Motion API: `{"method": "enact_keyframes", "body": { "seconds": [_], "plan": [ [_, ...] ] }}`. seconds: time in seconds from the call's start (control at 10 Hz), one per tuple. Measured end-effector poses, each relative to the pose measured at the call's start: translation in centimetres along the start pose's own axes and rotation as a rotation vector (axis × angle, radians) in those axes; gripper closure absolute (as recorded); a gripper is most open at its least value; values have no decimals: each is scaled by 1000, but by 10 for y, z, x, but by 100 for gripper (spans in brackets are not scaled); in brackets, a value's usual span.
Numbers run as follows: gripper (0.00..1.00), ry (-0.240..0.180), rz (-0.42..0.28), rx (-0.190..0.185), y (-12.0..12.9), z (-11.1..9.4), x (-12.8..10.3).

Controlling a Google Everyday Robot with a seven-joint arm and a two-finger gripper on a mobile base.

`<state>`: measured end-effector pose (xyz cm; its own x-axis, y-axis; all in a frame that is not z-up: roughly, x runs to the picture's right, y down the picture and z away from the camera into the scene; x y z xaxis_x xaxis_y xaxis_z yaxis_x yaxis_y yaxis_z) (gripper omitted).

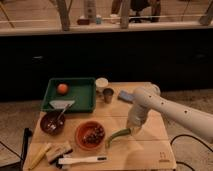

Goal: Place pepper in table surface

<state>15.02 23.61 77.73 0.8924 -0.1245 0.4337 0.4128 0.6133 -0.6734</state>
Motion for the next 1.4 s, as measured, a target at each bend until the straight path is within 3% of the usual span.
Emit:
{"method": "enact_keyframes", "body": {
  "seconds": [0.3, 1.4],
  "plan": [
    [20, 7, -12, -2, 5, 2, 3],
    [20, 26, -50, 14, 10, 5, 5]
  ]
}}
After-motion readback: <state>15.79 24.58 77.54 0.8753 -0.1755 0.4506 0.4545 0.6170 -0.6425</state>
